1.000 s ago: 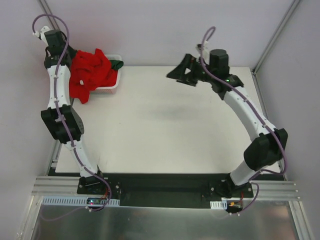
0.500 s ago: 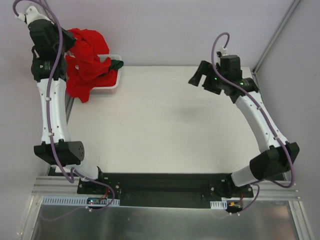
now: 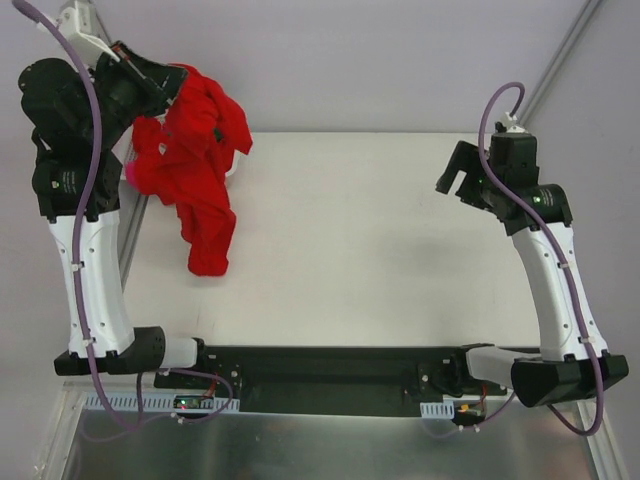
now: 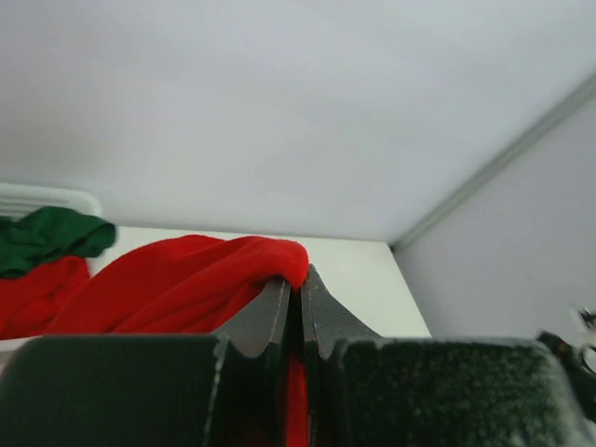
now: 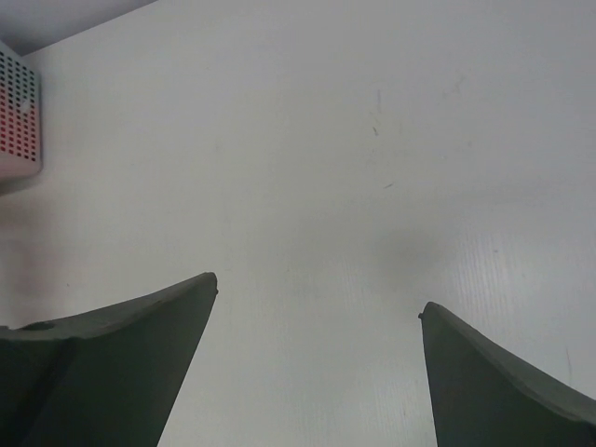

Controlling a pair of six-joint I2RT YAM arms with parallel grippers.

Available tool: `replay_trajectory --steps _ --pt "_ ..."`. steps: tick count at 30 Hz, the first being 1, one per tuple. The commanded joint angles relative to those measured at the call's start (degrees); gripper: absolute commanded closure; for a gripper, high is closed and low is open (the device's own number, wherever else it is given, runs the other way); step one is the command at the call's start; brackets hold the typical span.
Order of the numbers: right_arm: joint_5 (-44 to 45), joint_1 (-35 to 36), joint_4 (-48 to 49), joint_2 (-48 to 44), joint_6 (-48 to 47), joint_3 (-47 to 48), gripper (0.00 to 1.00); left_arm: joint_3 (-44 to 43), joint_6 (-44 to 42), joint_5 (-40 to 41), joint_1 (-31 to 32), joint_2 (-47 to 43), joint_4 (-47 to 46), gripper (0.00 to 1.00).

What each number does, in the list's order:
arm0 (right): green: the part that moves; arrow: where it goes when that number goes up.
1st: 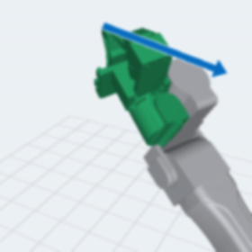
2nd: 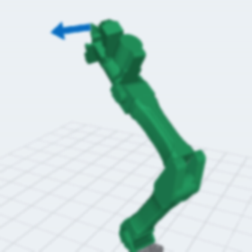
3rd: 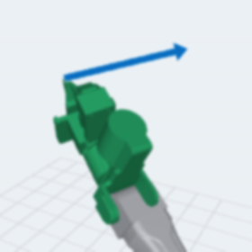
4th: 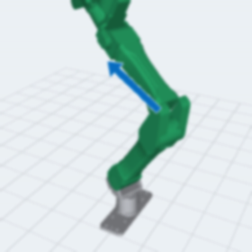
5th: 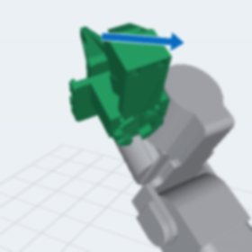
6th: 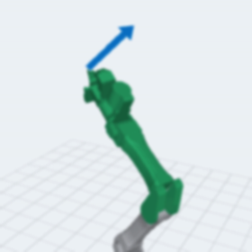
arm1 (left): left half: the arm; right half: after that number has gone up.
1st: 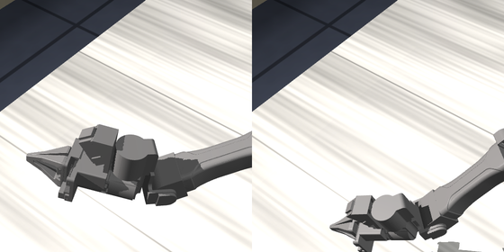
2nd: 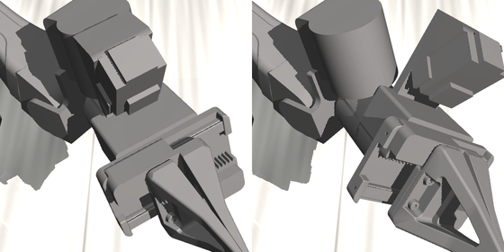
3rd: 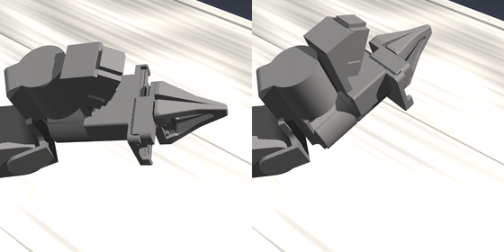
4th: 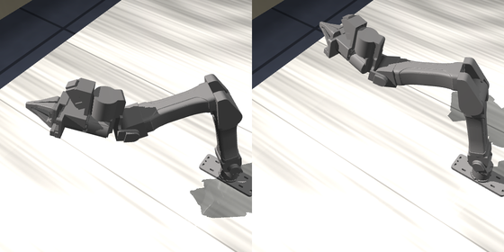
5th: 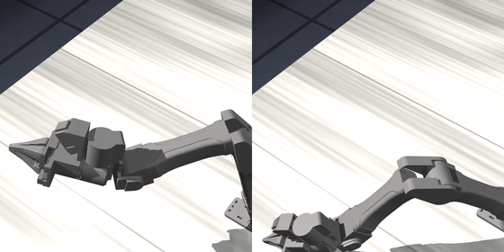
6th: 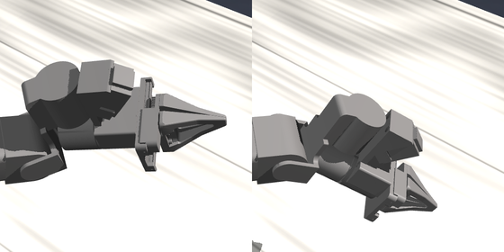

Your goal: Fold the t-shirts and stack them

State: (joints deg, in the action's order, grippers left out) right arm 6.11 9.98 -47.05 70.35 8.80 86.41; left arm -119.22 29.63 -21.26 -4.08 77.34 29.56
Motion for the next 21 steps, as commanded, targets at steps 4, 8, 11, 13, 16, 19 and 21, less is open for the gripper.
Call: replay_trajectory --steps 4,8,11,13,16,19,21 --pt "2.42 -4.61 -5.41 -2.14 -0.27 3.32 0.04 2.4 -0.45 -3.19 12.59 -1.05 -1.88 1.0" --pt "1.62 -5.58 -5.86 -4.24 -1.76 1.23 0.04 9.6 -2.99 2.34 21.2 -0.35 -1.88 1.0" --pt "1.8 -5.58 -5.6 -6.44 -2.55 -0.89 0.04 15.93 -4.84 10.6 29.37 1.23 -1.88 1.0" --pt "1.63 -5.5 -4.81 -7.59 -2.38 -3.34 0.04 20.24 -5.45 17.08 33.86 3.5 -1.96 1.0" --pt "-0.39 -5.58 -3.06 -9.61 -2.03 -7.04 0.04 24.9 -4.58 22.73 36.41 7.63 -2.14 1.0" --pt "-2.41 -5.5 -1.21 -10.67 -1.15 -10.73 0.04 27.89 -2.39 24.86 37.38 14.21 -2.92 1.0" --pt "-3.9 -5.58 -0.07 -10.84 -0.63 -12.66 0.04 28.95 -0.98 23.02 38.0 18.35 -4.33 1.0"
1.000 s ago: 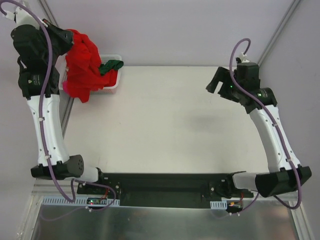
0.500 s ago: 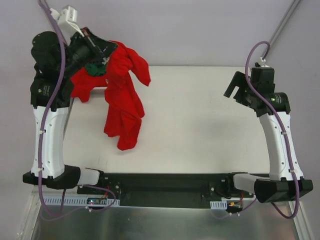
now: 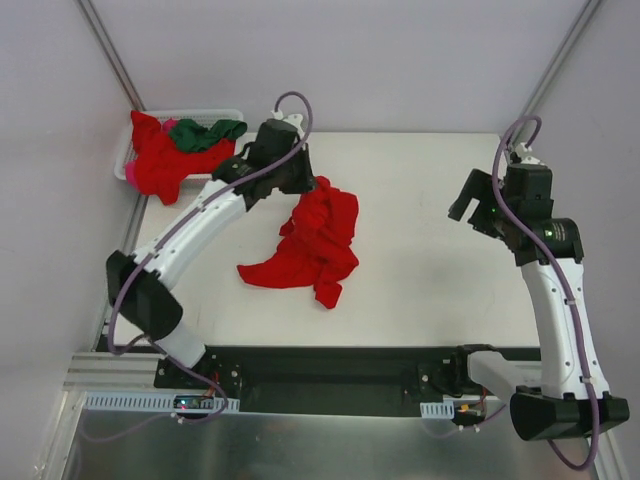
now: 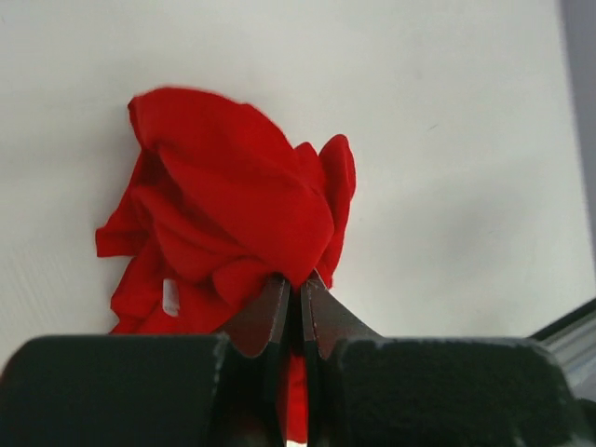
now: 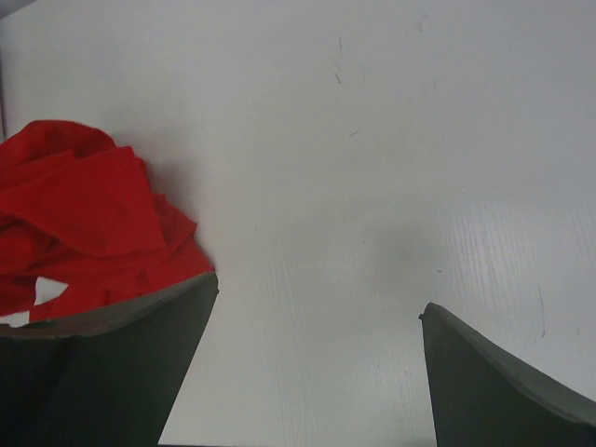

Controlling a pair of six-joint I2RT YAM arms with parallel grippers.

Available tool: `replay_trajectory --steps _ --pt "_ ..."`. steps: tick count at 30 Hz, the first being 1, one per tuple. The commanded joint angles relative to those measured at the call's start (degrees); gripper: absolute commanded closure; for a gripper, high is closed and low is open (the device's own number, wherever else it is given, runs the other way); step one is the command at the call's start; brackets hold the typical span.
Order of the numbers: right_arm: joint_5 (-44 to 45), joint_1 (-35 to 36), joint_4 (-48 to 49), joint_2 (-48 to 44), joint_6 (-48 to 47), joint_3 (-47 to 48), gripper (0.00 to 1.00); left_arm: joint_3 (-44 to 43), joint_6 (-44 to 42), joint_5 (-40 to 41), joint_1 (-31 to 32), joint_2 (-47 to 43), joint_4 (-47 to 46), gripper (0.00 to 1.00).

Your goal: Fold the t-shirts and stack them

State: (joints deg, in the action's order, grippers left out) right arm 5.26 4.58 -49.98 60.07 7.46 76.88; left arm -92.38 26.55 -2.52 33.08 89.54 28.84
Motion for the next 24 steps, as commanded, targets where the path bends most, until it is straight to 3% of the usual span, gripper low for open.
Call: replay_trajectory --steps 1,8,10,11,12,15,16,18,21,24 --pt "-3.76 -0.1 3.91 -0.48 0.71 -4.71 0.04 2.29 2.63 3.5 1.19 10.09 -5.79 1.0" --pt "-8.23 -0.18 8.57 1.8 0.45 -9.02 0.04 -0.95 3.95 0.76 3.31 22.08 -10.21 1.0" --pt "-9.99 -0.01 10.33 3.37 0.53 -9.29 0.04 -1.92 3.43 1.12 3.22 23.66 -10.21 0.95" --pt "-10.61 0.25 10.77 4.17 0.62 -9.03 0.04 -2.71 3.25 1.12 3.22 23.93 -10.21 0.9" --pt "-11.23 0.43 11.82 4.7 0.53 -8.86 0.04 -2.89 2.99 1.38 3.22 24.02 -10.12 0.77" --pt "-11.94 2.1 12.62 6.81 0.36 -7.1 0.04 -3.16 1.76 2.17 2.7 21.57 -9.69 0.52" --pt "-12.02 3.32 12.71 7.42 0.27 -6.66 0.04 -3.33 1.76 2.26 2.17 20.25 -9.07 0.29" --pt "-12.37 4.91 13.5 9.0 -0.17 -5.09 0.04 -4.91 3.16 1.56 0.59 15.79 -5.31 0.01" --pt "-13.7 9.38 13.94 11.73 -1.57 -1.14 0.04 -8.08 3.6 -0.46 -3.36 9.03 1.89 0.01" --pt "-12.2 15.1 15.08 14.09 -3.06 2.73 0.04 -4.49 3.16 1.47 -6.36 -0.1 4.64 0.01"
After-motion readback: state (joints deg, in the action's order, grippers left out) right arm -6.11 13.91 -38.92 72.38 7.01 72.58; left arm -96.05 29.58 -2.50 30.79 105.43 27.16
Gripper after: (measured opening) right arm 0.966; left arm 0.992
